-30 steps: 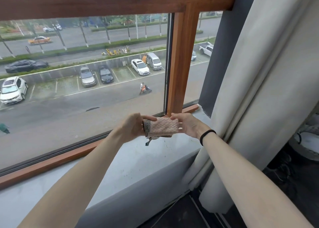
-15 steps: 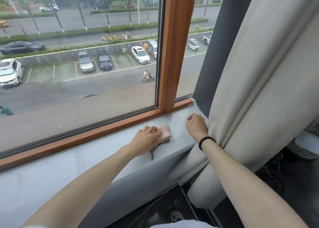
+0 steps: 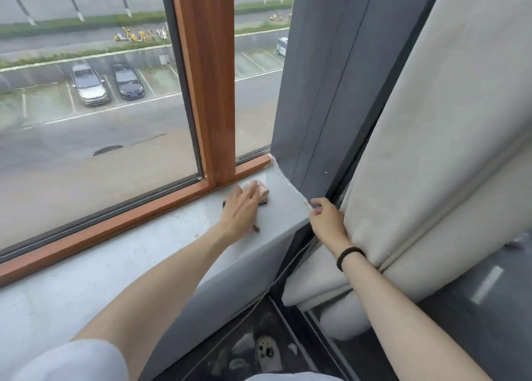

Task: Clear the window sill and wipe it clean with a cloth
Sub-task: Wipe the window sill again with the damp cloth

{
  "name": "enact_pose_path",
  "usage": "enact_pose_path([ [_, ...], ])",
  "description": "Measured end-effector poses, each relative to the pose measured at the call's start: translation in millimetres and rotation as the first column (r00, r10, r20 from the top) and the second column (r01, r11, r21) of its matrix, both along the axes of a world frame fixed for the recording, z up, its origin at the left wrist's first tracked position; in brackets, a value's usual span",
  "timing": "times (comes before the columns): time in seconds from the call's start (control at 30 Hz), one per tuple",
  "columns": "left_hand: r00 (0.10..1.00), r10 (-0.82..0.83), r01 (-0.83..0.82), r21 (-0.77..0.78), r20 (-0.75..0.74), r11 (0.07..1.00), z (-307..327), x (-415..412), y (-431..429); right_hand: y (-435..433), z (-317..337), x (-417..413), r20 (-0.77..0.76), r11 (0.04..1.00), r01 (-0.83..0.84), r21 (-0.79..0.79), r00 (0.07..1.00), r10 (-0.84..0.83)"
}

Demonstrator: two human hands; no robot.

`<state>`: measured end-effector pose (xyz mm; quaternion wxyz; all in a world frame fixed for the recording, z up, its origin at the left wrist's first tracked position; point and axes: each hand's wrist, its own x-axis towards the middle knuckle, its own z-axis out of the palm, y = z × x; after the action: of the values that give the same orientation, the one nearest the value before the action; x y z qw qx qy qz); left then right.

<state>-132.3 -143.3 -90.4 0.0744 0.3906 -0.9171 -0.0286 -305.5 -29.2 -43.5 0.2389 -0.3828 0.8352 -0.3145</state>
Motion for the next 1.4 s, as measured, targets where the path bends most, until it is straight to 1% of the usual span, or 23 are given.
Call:
enact_pose_path([
  [0.07, 0.994, -0.104, 0.105, -0.05, 0.026, 0.993, -6.6, -20.6, 0.5, 4.6, -9.2, -8.8, -0.081, 0.998, -0.031, 0.048, 0.996, 0.035],
  [0.17, 0.958, -0.285, 0.287, -0.085, 0.035, 0.954, -12.3, -25.7, -15.3, 9.6, -14.9, -22.2, -0.173, 0.994, 0.038, 0.1, 0.985, -0.02],
  [0.2, 0.96, -0.275, 0.28, -0.103, 0.057, 0.954, -12.6, -27.1, -25.4, 9.5, -14.5, -26.3, -0.176, 0.992, 0.064, 0.11, 0.983, -0.044],
  [0.27, 0.983, -0.149, 0.159, -0.094, 0.108, 0.983, -4.7, -35.5, -44.1, 6.7, -15.4, -33.2, -0.144, 0.986, 0.098, 0.132, 0.986, -0.079],
  [0.3, 0.991, -0.08, 0.088, -0.08, 0.105, 0.993, -0.7, -42.9, -50.8, 5.4, -16.3, -35.5, -0.119, 0.985, 0.107, 0.138, 0.989, -0.091],
  [0.37, 0.996, -0.051, 0.054, -0.054, 0.067, 0.997, 5.9, -57.4, -48.0, 4.3, -17.1, -38.6, -0.084, 0.983, 0.107, 0.148, 0.992, -0.095],
  [0.47, 0.941, -0.336, 0.338, -0.067, 0.047, 0.939, -5.5, -52.8, -30.5, 3.0, -17.3, -38.0, -0.06, 0.989, 0.075, 0.128, 0.996, -0.068],
  [0.53, 0.906, -0.422, 0.424, -0.042, 0.046, 0.905, -13.6, -37.9, -36.4, 1.0, -16.3, -36.3, -0.055, 0.992, 0.054, 0.111, 0.997, -0.048],
  [0.6, 0.955, -0.286, 0.291, -0.072, 0.074, 0.954, -16.8, -37.7, -55.9, -2.5, -17.1, -34.2, -0.032, 0.993, 0.045, 0.105, 0.999, -0.042],
  [0.67, 0.996, -0.064, 0.068, -0.064, 0.067, 0.996, -11.3, -48.3, -63.6, -5.6, -19.4, -31.6, -0.006, 0.994, 0.054, 0.1, 0.999, -0.054],
  [0.73, 0.999, -0.04, 0.04, -0.028, -0.028, 0.999, -2.5, -61.0, -47.1, -7.6, -19.9, -28.8, -0.015, 0.993, 0.075, 0.094, 0.997, -0.074],
  [0.8, 0.956, -0.273, 0.266, -0.076, -0.109, 0.961, -6.1, -62.5, -12.3, -9.2, -20.7, -26.5, -0.034, 0.992, 0.087, 0.086, 0.996, -0.085],
  [0.87, 0.844, -0.53, 0.521, -0.114, -0.08, 0.846, -14.2, -48.6, 14.3, -10.8, -19.7, -25.4, -0.05, 0.992, 0.094, 0.087, 0.995, -0.09],
  [0.9, 0.808, -0.586, 0.577, -0.115, -0.068, 0.809, -16.3, -41.8, 11.8, -11.4, -18.9, -25.0, -0.056, 0.991, 0.096, 0.09, 0.994, -0.091],
  [0.97, 0.846, -0.531, 0.526, -0.092, -0.042, 0.845, -16.9, -35.3, -13.5, -12.1, -17.6, -25.8, -0.063, 0.992, 0.095, 0.079, 0.994, -0.09],
  [1.03, 0.934, -0.346, 0.335, -0.115, -0.09, 0.935, -18.1, -36.4, -39.5, -10.0, -15.5, -27.3, -0.061, 0.994, 0.095, 0.061, 0.994, -0.092],
  [1.1, 0.974, -0.174, 0.17, -0.041, -0.146, 0.985, -17.8, -43.5, -44.2, -8.5, -15.4, -28.7, -0.062, 0.993, 0.105, 0.048, 0.993, -0.102],
  [1.13, 0.973, -0.19, 0.186, -0.043, -0.134, 0.982, -16.6, -49.7, -32.8, -7.5, -15.7, -29.0, -0.074, 0.993, 0.105, 0.048, 0.992, -0.101],
  [1.17, 0.952, -0.285, 0.279, -0.064, -0.112, 0.958, -17.1, -54.9, -14.9, -6.8, -15.4, -28.2, -0.089, 0.993, 0.102, 0.053, 0.991, -0.097],
  [1.23, 0.86, -0.506, 0.502, -0.062, -0.067, 0.862, -25.7, -53.8, 16.8, -6.5, -15.0, -25.7, -0.114, 0.992, 0.106, 0.061, 0.989, -0.099],
  [1.27, 0.828, -0.559, 0.556, -0.069, -0.04, 0.828, -28.4, -49.0, 14.8, -6.7, -15.1, -24.9, -0.121, 0.992, 0.107, 0.063, 0.988, -0.098],
  [1.33, 0.841, -0.537, 0.535, -0.051, -0.066, 0.844, -24.9, -43.3, -14.2, -6.6, -14.9, -25.0, -0.119, 0.993, 0.101, 0.065, 0.989, -0.093],
  [1.4, 0.939, -0.31, 0.312, -0.013, -0.147, 0.95, -21.8, -41.3, -45.8, -5.6, -14.1, -25.9, -0.123, 0.995, 0.085, 0.062, 0.989, -0.077],
])
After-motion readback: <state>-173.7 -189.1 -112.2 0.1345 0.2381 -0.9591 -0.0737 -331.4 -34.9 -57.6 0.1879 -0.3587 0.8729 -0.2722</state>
